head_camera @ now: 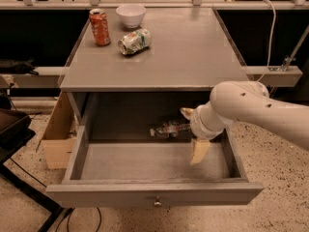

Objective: Place water bottle into top drawer

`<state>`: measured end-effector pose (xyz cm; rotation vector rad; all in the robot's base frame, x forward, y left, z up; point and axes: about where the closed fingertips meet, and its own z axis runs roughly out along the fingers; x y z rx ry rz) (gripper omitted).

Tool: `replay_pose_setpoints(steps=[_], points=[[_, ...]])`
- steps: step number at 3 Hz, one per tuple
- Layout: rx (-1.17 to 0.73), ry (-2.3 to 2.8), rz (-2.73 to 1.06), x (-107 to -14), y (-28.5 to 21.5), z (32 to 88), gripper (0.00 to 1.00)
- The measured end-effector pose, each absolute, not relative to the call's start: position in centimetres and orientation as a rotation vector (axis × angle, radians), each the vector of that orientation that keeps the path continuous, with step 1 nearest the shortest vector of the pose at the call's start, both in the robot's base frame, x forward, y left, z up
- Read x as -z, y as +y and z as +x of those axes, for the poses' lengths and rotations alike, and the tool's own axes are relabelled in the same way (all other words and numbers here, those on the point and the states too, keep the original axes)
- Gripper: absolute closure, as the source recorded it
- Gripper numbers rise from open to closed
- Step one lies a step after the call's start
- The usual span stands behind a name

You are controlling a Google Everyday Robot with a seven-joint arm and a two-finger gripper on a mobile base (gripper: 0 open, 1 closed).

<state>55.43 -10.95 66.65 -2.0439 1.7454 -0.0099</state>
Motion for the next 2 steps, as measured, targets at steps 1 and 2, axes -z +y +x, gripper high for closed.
replay_pose_setpoints(steps=[1,2], points=[[-0.011,1.694,-2.068,-71.2,-13.4,51.1,0.00],[0.007,1.703,-2.047,-77.6,-18.3,46.5,0.00]])
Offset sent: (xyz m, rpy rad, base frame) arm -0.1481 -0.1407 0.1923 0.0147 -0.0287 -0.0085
